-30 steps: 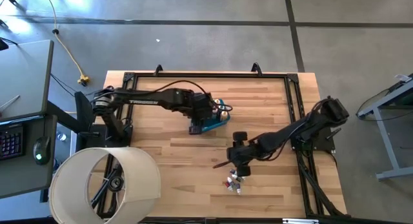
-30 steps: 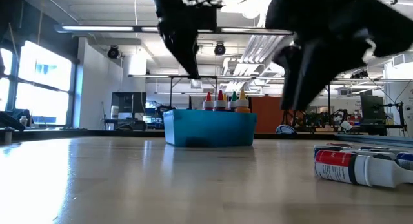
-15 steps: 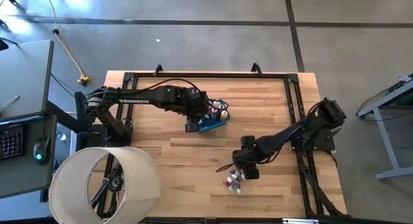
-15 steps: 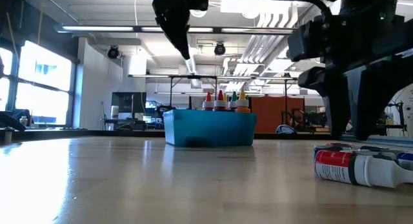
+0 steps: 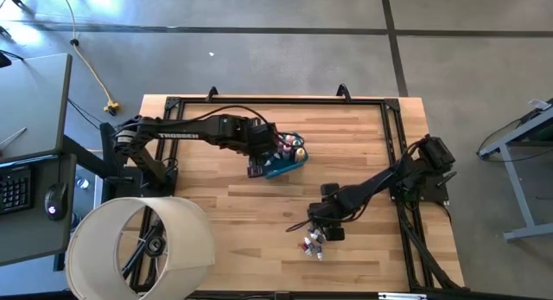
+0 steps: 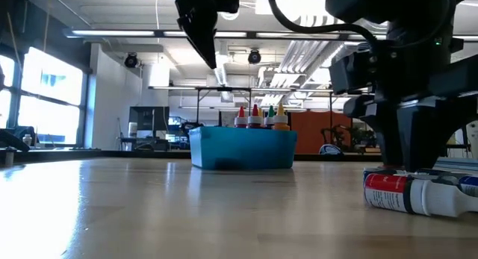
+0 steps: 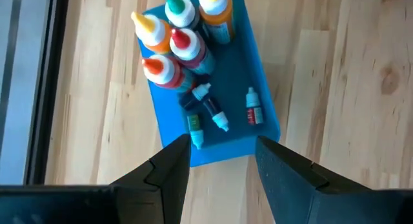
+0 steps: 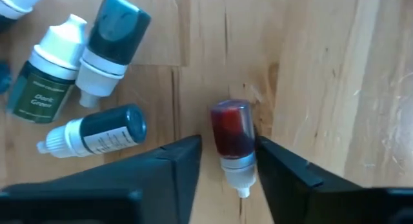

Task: Pick & Place food coloring
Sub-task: Put the top small red food coloring bottle into the bin

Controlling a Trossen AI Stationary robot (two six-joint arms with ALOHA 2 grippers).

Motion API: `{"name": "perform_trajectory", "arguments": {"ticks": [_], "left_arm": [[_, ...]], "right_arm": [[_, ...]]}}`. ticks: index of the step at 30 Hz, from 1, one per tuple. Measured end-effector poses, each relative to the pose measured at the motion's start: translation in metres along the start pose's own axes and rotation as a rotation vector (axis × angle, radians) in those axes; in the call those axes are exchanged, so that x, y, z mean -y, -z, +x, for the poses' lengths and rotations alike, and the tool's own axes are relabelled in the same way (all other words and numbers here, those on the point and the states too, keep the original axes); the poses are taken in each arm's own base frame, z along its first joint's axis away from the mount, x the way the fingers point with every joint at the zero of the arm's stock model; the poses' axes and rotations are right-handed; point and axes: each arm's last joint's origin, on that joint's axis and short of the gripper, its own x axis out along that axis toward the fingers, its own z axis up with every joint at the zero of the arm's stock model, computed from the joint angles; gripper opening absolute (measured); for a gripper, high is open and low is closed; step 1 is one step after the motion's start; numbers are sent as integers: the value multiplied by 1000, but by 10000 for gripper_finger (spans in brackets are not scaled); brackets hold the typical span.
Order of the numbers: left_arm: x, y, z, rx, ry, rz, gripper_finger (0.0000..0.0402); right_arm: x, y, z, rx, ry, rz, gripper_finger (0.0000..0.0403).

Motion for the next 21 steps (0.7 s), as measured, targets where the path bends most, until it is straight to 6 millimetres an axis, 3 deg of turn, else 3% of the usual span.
{"name": "perform_trajectory", "arguments": {"ticks": [6, 12, 17, 21], "left_arm": [[-4, 7, -14, -9, -21, -73, 169], [-11, 16, -43, 44, -47, -114, 169], [-18, 29, -72, 97, -83, -131, 169], [-24, 36, -91, 158, -122, -147, 169]], "right_arm": [[4, -2, 1, 2, -25, 16, 67], [13, -13, -7, 46, -3, 27, 64], [32, -54, -37, 273, 156, -46, 67], [59, -88, -63, 441, 227, -80, 71]]}}
